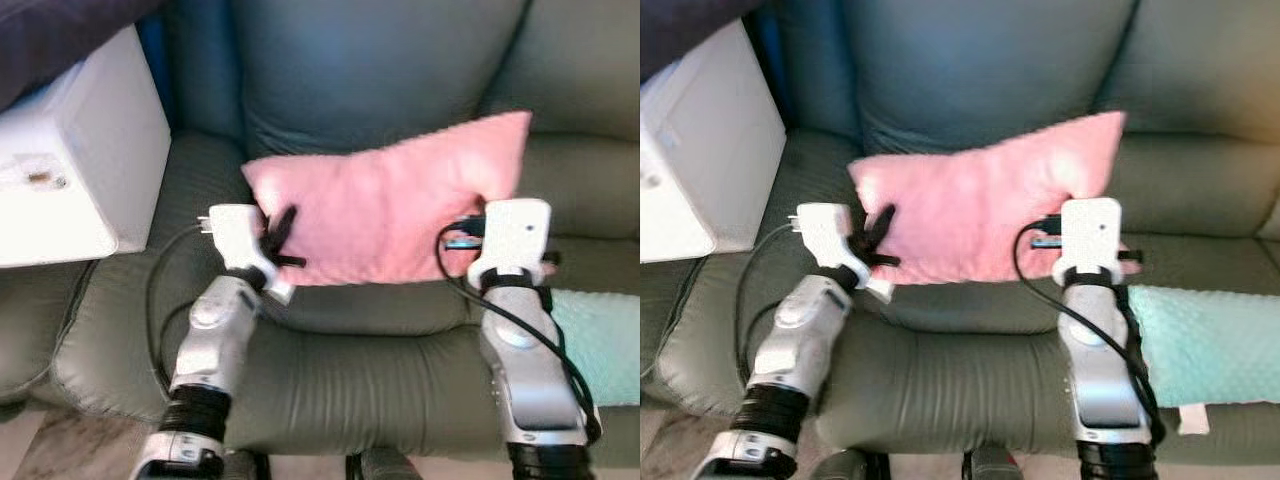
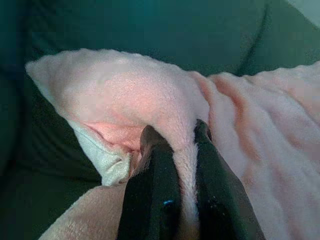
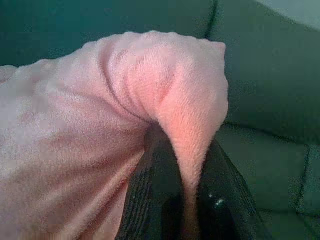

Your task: Move the pillow to the sofa

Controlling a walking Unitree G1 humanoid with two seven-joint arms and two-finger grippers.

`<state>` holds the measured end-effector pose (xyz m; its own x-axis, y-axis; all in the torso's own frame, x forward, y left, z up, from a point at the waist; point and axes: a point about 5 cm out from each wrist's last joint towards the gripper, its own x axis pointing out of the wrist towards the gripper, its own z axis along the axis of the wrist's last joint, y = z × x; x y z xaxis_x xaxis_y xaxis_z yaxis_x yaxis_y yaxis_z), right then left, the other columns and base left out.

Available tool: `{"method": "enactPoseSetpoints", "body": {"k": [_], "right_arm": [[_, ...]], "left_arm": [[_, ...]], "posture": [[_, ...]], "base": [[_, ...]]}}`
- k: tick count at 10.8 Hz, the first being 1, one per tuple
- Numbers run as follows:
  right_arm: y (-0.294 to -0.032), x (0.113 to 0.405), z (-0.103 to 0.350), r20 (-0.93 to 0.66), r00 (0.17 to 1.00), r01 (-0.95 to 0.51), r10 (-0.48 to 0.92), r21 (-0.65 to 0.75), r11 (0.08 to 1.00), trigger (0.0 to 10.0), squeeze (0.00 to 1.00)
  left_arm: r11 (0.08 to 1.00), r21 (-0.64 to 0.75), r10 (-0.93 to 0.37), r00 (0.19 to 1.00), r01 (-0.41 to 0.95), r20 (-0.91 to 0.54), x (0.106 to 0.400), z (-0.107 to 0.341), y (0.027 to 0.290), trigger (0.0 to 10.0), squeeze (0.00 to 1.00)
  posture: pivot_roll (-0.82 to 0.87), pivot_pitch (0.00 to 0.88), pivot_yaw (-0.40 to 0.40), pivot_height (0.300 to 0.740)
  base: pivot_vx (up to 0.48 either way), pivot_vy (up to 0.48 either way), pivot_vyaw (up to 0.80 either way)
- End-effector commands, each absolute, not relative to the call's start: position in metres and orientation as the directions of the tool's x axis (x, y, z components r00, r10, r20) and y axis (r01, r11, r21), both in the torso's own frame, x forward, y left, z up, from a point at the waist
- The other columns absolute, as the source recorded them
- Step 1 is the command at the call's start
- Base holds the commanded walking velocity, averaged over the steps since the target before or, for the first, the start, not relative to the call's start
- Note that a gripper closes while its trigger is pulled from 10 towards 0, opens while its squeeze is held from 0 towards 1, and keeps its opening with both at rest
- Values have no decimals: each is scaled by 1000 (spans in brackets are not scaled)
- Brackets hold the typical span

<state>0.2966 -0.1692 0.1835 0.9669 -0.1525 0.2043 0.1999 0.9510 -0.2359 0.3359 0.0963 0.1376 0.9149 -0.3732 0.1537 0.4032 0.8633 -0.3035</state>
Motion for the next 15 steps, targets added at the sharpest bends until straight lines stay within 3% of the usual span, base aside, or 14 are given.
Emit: {"method": "enactPoseSetpoints", "body": {"k": [1, 9, 10, 11, 15], "right_arm": [[-178, 294, 185, 216, 959, 232, -182, -239, 943, 10000, 0], [-178, 294, 185, 216, 959, 232, -182, -239, 943, 10000, 0], [-199, 285, 131, -39, 963, 254, -266, -200, 947, 10000, 0], [-207, 278, 108, -147, 944, 267, -294, -181, 947, 10000, 0], [-204, 280, 109, -148, 946, 263, -287, -162, 951, 10000, 0]], "left_arm": [[842, -300, -416, 894, 449, 168, 333, 140, 83, 10000, 0], [842, -300, -416, 894, 449, 168, 333, 140, 83, 10000, 0], [896, -216, -405, 913, 387, -45, 330, 92, 98, 10000, 0], [913, -172, -394, 909, 371, -132, 326, 72, 106, 10000, 0], [909, -156, -407, 906, 388, -118, 326, 72, 107, 10000, 0]], "posture": [[-184, 221, -34, 740], [-184, 221, -34, 740], [-182, 292, -12, 740], [-180, 290, -13, 740], [-172, 290, -12, 740]], "base": [[270, 0, 0], [270, 0, 0], [0, 0, 0], [0, 0, 0], [0, 0, 0]]}}
